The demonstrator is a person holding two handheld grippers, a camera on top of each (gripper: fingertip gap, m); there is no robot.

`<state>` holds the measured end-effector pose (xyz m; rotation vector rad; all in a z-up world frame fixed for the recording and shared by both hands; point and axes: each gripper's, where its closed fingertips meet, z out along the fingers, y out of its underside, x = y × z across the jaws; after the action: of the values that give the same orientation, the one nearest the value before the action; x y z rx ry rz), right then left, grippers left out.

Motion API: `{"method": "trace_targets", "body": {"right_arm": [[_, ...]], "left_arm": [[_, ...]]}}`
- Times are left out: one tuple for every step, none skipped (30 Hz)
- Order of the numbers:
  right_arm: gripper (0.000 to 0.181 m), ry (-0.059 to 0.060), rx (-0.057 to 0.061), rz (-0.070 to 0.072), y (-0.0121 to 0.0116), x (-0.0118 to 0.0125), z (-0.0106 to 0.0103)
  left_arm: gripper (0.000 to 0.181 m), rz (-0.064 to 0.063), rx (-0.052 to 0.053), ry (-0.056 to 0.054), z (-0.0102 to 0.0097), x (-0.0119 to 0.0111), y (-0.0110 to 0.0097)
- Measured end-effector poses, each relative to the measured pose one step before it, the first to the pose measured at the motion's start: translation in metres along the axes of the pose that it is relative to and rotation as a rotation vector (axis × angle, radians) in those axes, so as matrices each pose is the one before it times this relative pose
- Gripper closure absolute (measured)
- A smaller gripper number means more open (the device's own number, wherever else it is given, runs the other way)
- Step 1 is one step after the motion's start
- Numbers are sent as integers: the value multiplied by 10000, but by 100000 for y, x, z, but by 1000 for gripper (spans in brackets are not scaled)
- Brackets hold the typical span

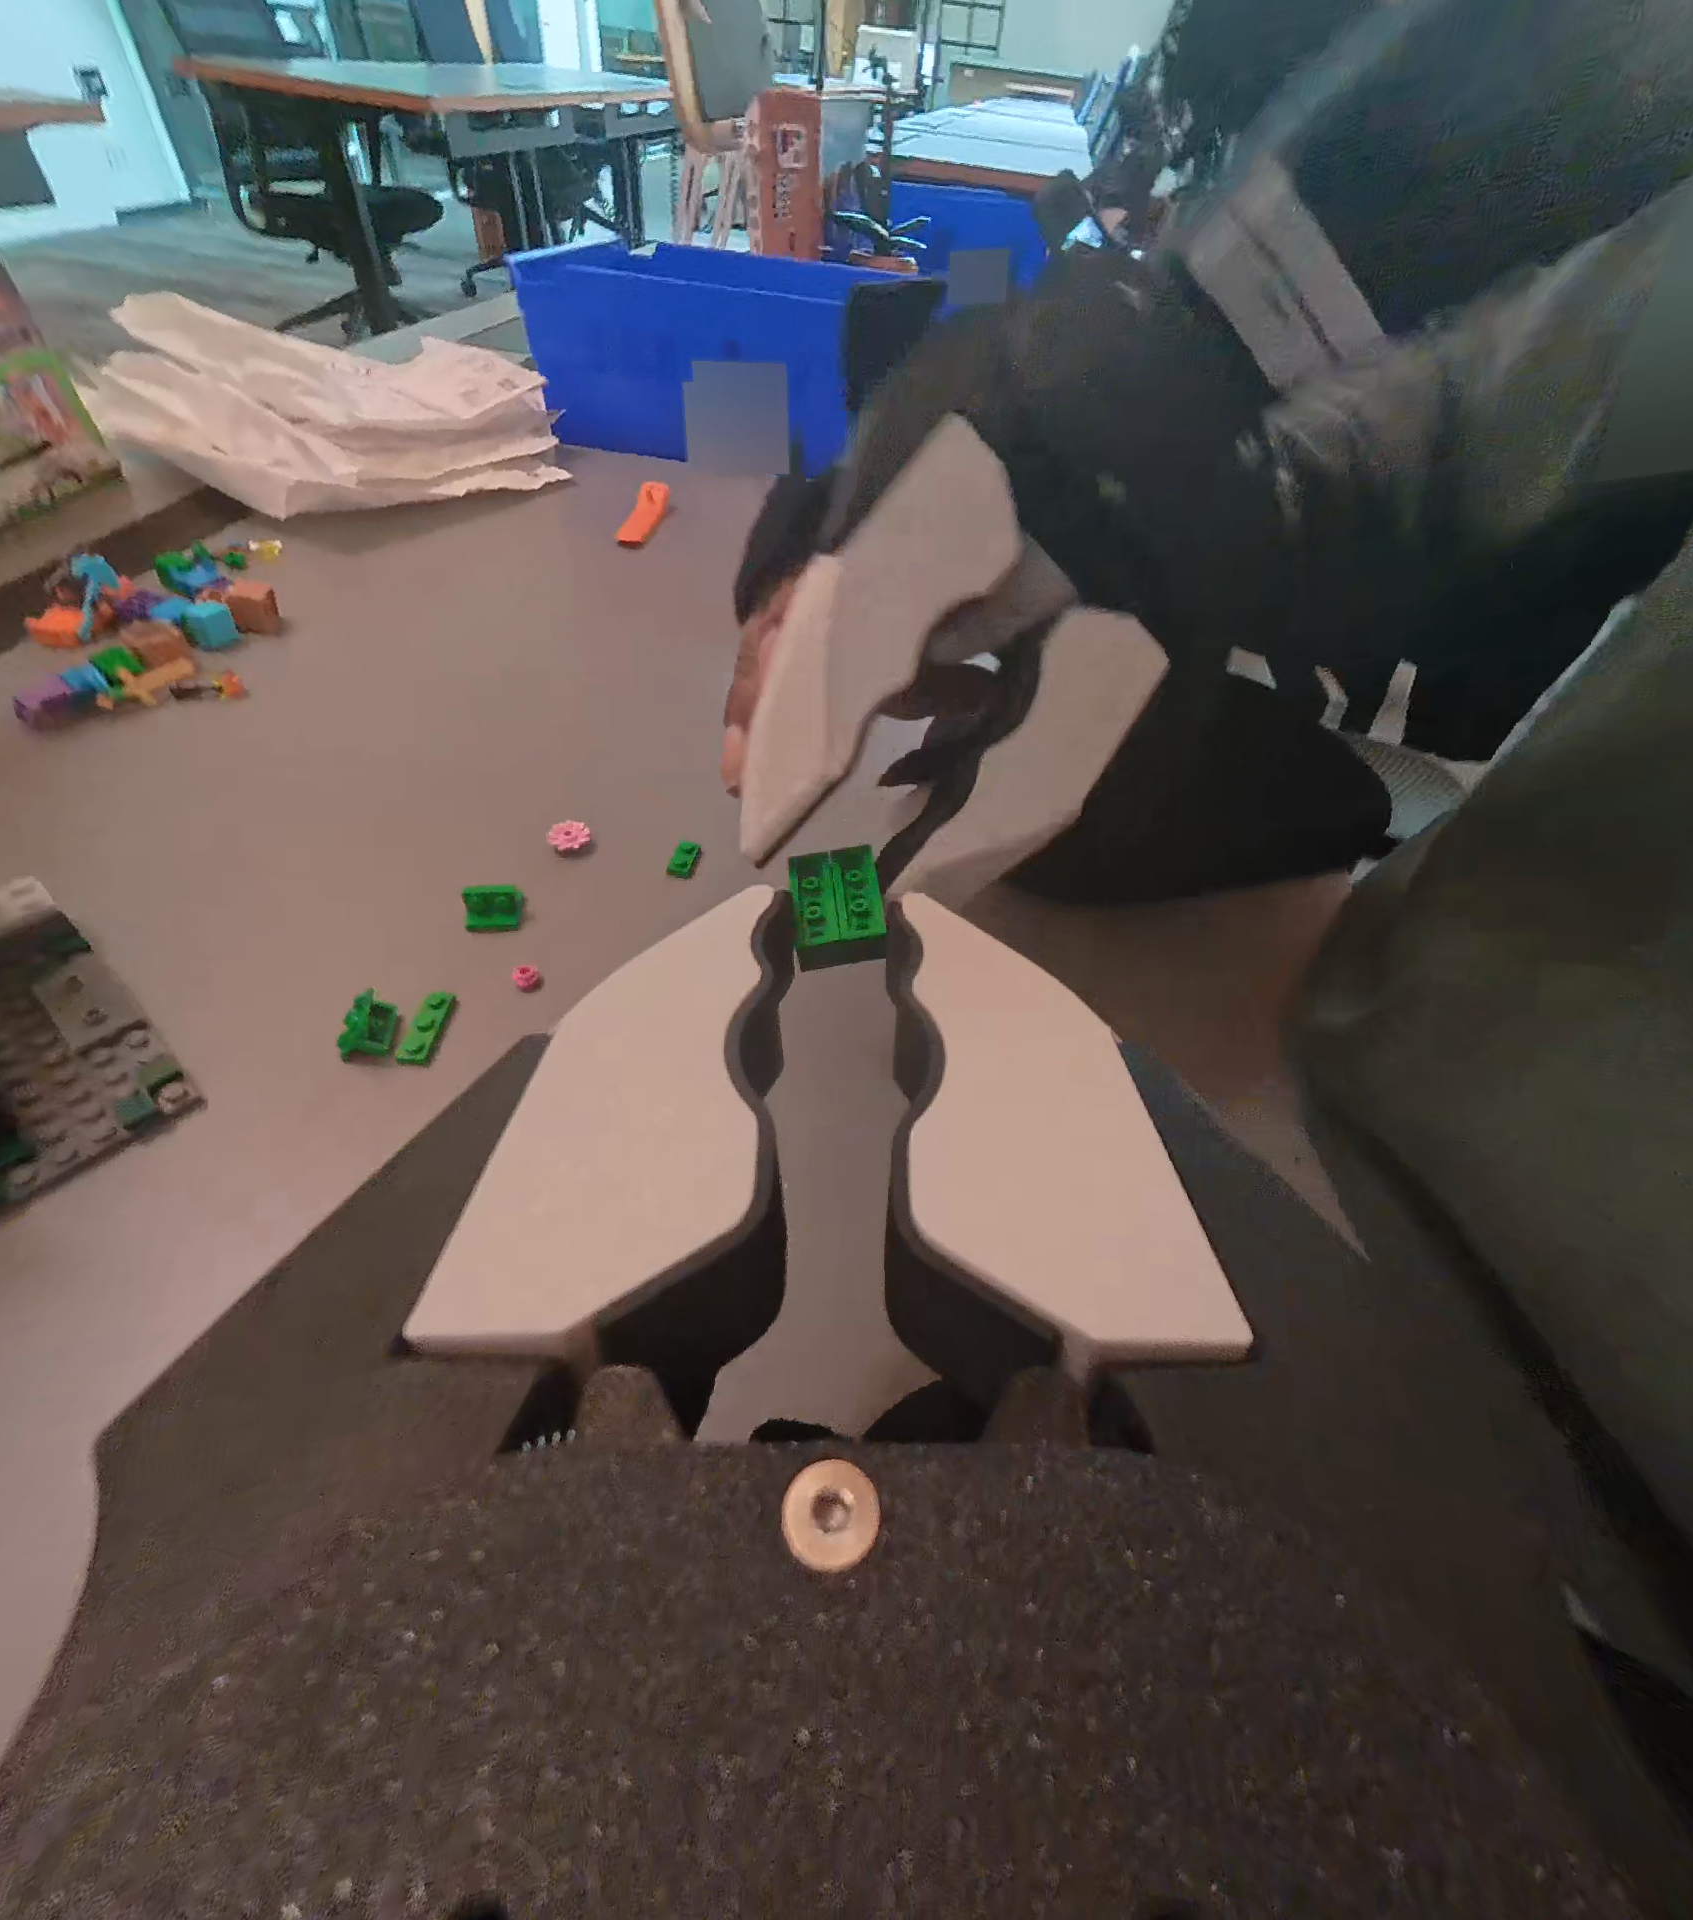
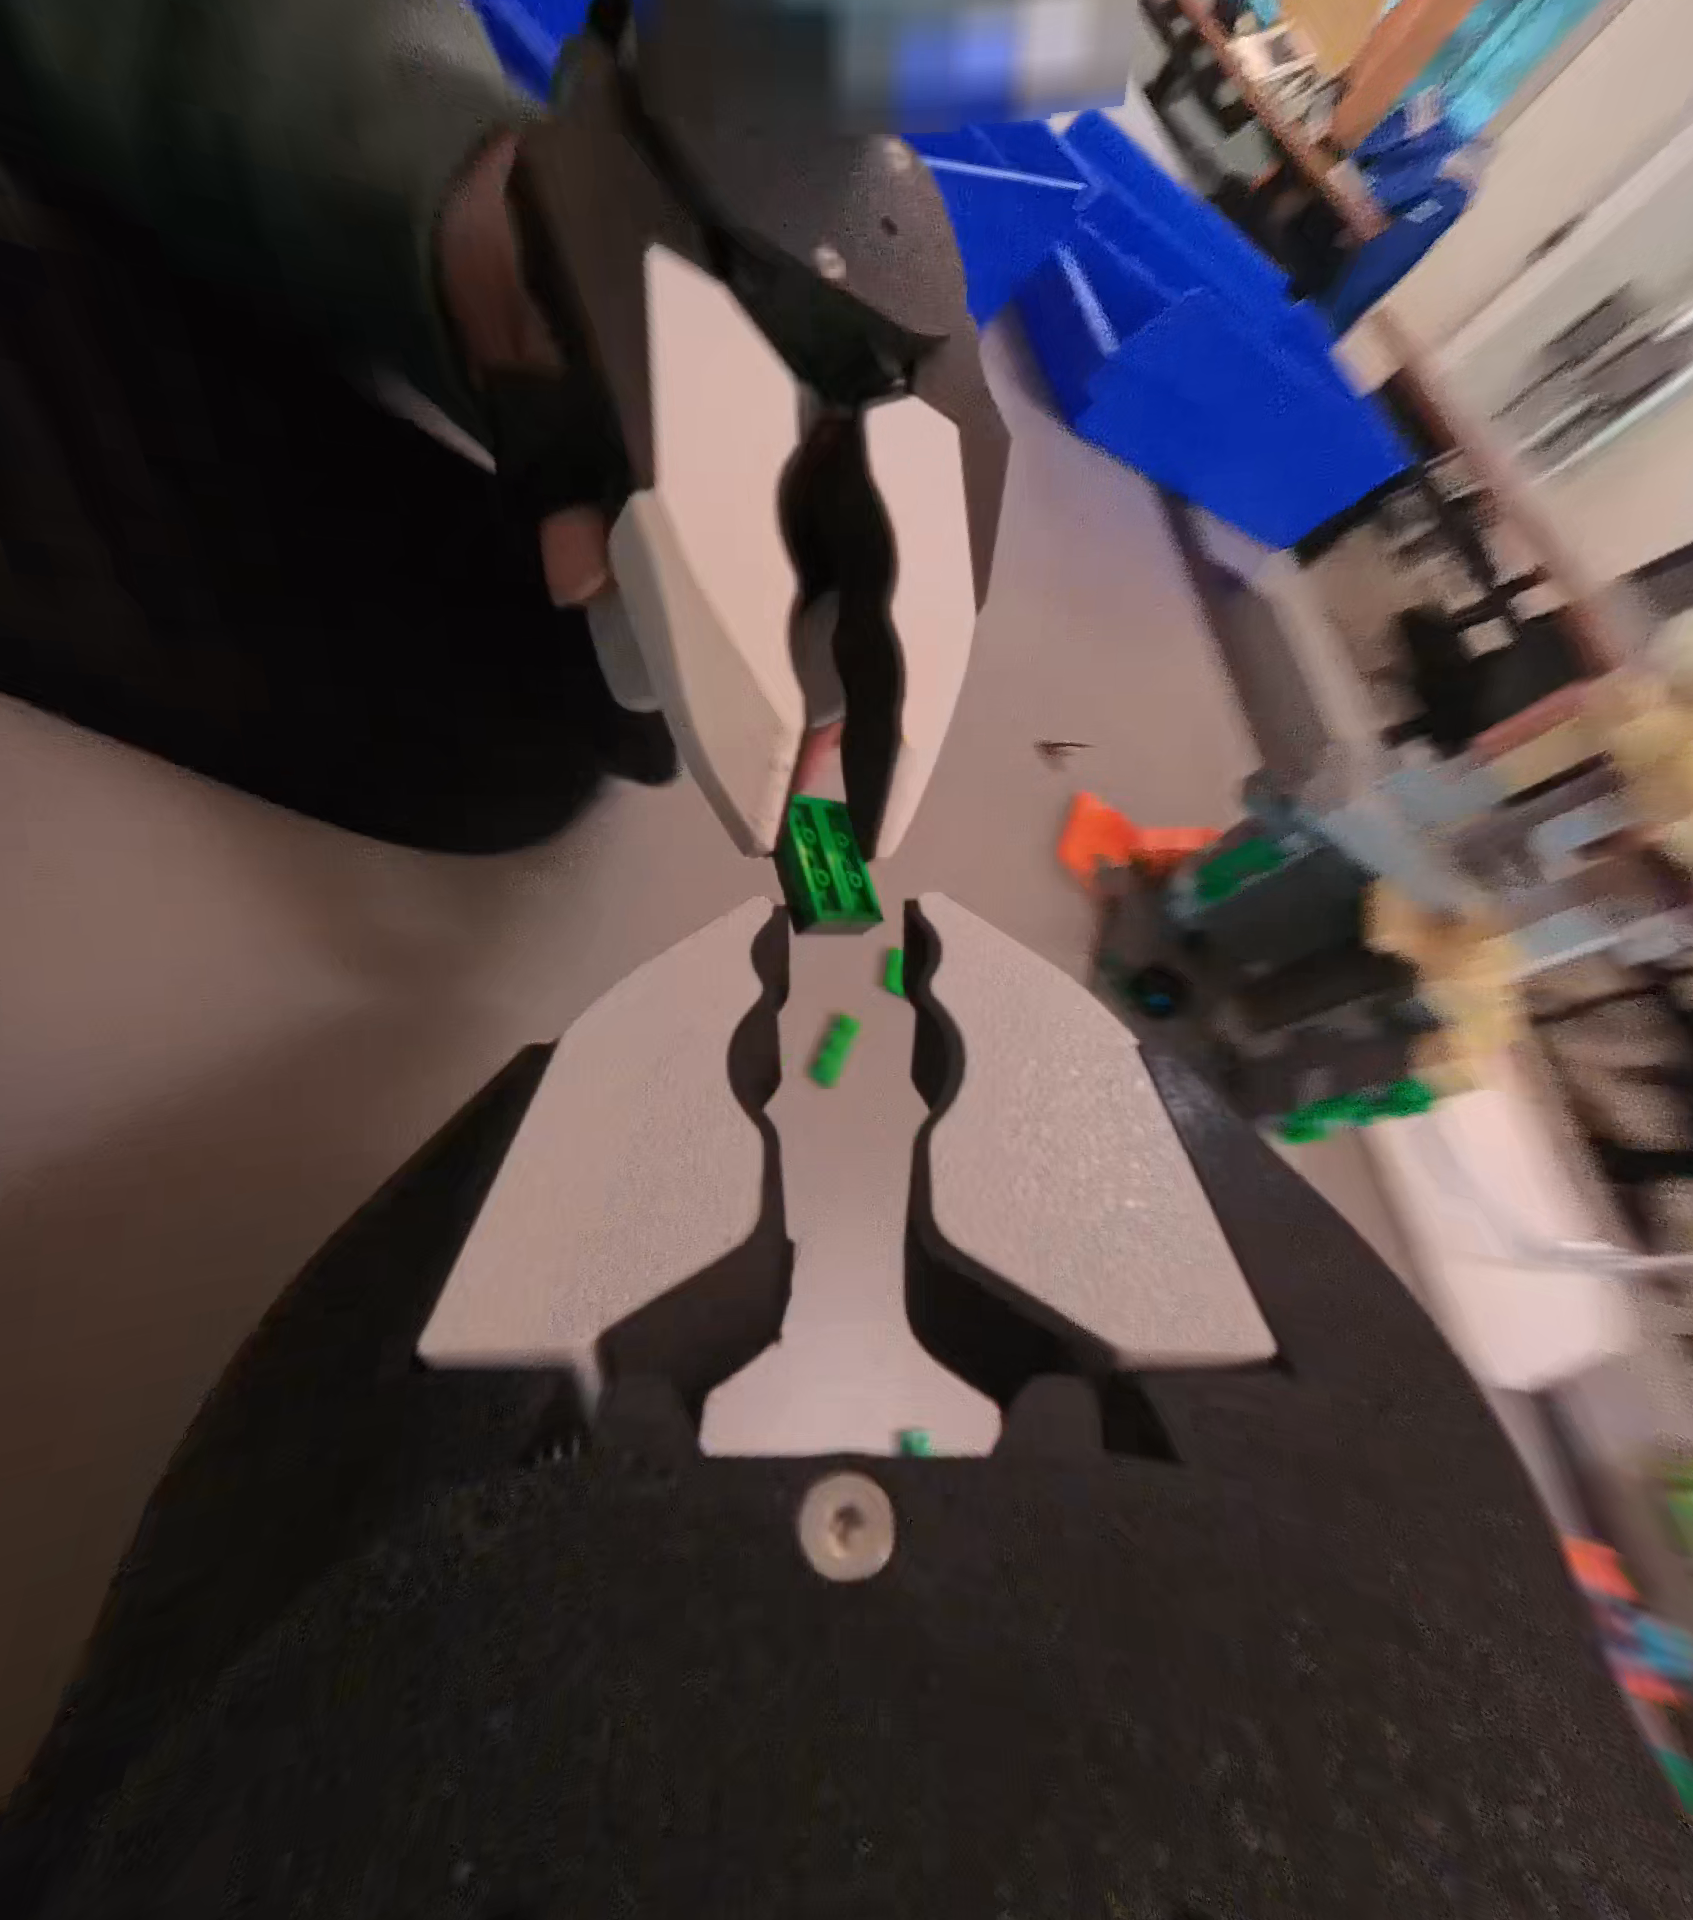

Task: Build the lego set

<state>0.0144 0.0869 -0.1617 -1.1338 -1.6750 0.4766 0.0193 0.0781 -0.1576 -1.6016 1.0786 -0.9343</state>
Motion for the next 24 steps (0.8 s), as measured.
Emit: {"method": "trace_targets", "body": {"right_arm": [[158, -746, 169, 1024, -49, -164, -270], [154, -637, 95, 859, -13, -111, -235], [151, -520, 44, 665, 7, -92, -180], [150, -505, 11, 453, 18, -248, -105], [149, -422, -47, 277, 83, -300, 6], [148, -258, -52, 136, 98, -223, 98], [148, -244, -49, 48, 108, -297, 159], [149, -148, -27, 38, 85, -213, 178], [152, -56, -1, 6, 80, -98, 163], [156, -50, -56, -26, 163, -93, 160], [162, 33, -22, 6, 109, 8, 141], [164, 32, 62, 27, 3, 39, 41], [165, -61, 52, 62, 2, -39, -14], [165, -68, 27, 65, 25, -50, -38], [165, -13, -32, 42, 99, -11, 0], [165, 79, -62, 5, 144, 101, 25], [165, 122, -4, -11, 72, 158, 0], [165, 78, -4, -2, 58, 111, -34], [165, 71, 7, 3, 20, 92, -26], [165, 95, 21, -26, 7, 111, -30], [165, 64, 3, -52, 28, 36, 13], [165, 52, 15, -44, 6, 6, 31], [165, 72, -17, -27, 62, 41, 46], [165, 37, -28, -20, 77, 22, 44]], "left_arm": [[165, 320, 23, -10, -55, 134, -67], [165, 245, 21, 53, -22, 195, -76], [165, 244, -4, 41, 12, 179, -23], [165, 246, -27, -29, 48, 88, 37], [165, 205, -37, 16, 57, 148, 71], [165, 148, 2, 15, 57, 138, 14], [165, 89, -26, 0, 50, 81, 49], [165, 100, -33, 35, 39, 107, 59], [165, 78, -40, -6, 18, 34, 84], [165, 31, -15, 36, 11, 83, 40], [165, -7, 46, 80, -13, 128, -49], [165, -5, 2, 62, 1, 105, 16], [165, 15, -6, 17, 1, 23, 37], [165, -39, -1, 39, 24, 55, 28], [165, -83, -1, 46, 44, 27, 37], [165, -68, -57, 2, 57, -58, 127], [165, -49, -69, -71, 54, -155, 170], [164, -62, -47, -48, 36, -135, 152], [163, -85, -23, -35, 16, -122, 79], [162, -70, -48, -38, 21, -120, 93], [162, -61, -40, -6, 30, -63, 80], [162, -37, -38, 16, 52, -14, 69], [163, -12, -36, 16, 39, 5, 59], [165, 0, -14, 32, 24, 50, 28]]}}
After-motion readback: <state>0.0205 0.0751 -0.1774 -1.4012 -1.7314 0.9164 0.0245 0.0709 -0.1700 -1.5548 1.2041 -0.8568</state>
